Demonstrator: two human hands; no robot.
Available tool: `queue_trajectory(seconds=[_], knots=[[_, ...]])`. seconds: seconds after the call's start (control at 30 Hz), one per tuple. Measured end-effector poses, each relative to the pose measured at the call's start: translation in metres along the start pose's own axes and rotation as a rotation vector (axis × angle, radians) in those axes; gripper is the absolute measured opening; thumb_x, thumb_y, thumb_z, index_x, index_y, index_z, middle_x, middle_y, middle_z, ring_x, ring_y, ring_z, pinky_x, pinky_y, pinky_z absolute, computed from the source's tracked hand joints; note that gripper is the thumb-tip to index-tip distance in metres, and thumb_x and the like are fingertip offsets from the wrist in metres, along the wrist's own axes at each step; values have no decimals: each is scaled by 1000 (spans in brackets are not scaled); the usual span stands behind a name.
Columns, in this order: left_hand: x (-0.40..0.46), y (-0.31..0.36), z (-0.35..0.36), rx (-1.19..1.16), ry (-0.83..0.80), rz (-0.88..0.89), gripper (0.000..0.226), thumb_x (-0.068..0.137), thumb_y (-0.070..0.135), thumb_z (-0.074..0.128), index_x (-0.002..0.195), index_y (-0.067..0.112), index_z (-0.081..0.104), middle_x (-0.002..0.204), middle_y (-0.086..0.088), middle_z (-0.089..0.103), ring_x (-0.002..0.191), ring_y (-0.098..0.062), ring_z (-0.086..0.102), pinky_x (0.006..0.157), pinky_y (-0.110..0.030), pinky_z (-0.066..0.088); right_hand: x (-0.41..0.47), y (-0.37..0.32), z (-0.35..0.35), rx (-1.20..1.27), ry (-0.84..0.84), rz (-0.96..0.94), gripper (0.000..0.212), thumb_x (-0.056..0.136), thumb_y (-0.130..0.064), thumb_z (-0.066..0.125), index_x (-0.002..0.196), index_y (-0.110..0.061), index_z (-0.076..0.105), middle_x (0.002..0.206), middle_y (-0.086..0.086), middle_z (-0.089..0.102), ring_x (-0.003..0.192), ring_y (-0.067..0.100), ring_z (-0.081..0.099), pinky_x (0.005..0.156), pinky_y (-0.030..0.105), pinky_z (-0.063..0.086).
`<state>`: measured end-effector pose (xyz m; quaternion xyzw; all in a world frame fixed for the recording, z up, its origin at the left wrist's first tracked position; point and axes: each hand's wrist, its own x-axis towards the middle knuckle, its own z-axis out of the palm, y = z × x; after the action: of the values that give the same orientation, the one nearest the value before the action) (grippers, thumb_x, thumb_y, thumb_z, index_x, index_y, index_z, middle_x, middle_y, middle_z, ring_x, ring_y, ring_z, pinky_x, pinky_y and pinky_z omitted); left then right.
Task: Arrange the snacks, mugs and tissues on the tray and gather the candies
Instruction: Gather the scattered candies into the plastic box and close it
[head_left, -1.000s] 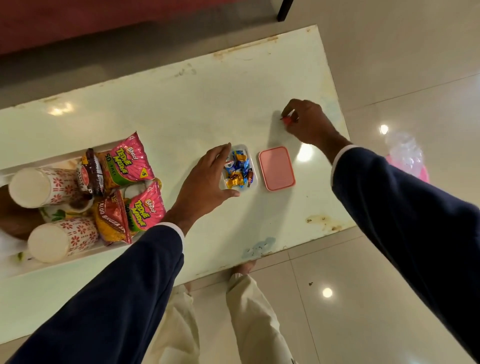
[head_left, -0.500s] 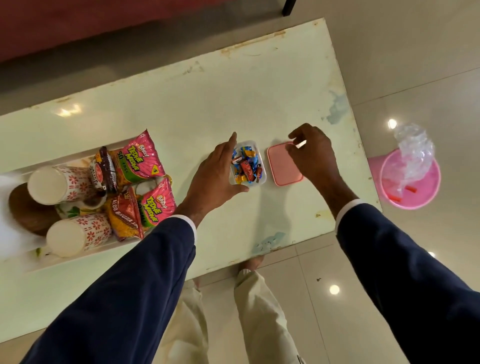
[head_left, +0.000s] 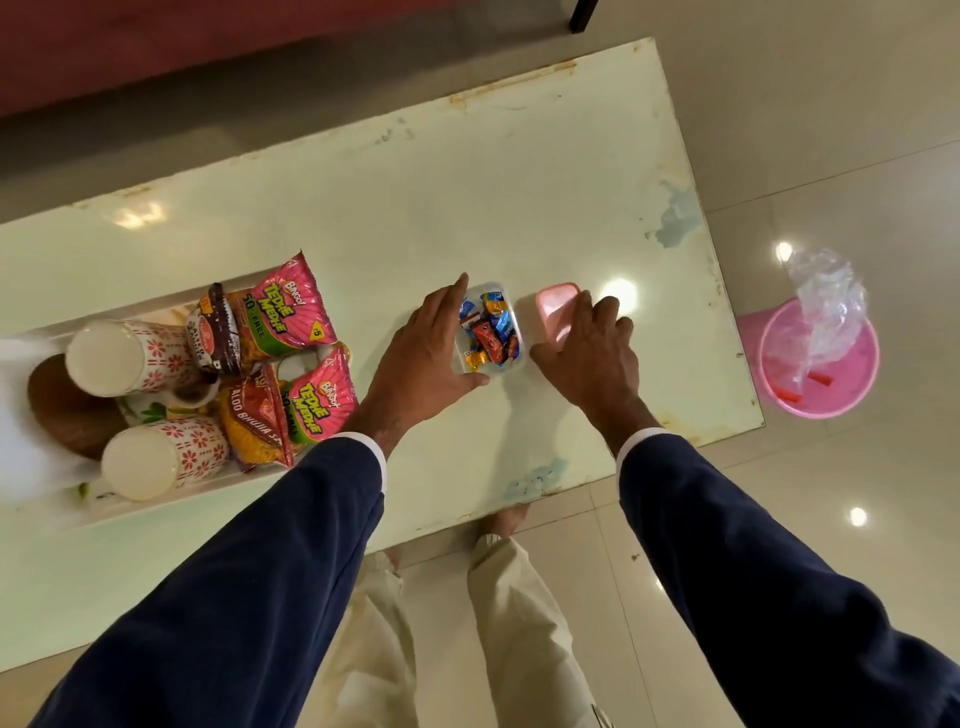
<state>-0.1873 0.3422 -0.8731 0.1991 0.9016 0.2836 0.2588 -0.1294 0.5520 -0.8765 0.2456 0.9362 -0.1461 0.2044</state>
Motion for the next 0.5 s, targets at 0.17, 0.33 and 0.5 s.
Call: queue_trajectory(seconds=[0.17,0.33,0.5], knots=[[-3,3,7,-96,6,-10,118,71,30,91,161,19,15,157,-1,30,138,-20,44,107,-39,48,6,19,-22,723,-148,200,30,99,-28,48,119,-9,61,111,10,69,88,23,67,73,41,60],[-15,-3,13,-92,18,-3,120,68,25,91,161,18,16,156,-3,31,136,-22,42,104,-33,44,-9,21,-21,1017,-192,168,58,84,-24,80,132,-12,50,117,6,68,99,21,70,74,37,62],[-33,-8,15,-151,38,-19,114,73,23,90,161,14,18,162,-6,28,146,-22,35,112,-41,45,-26,-1,6,995,-298,70,65,85,-29,79,140,-17,48,122,7,65,101,24,69,65,30,61]])
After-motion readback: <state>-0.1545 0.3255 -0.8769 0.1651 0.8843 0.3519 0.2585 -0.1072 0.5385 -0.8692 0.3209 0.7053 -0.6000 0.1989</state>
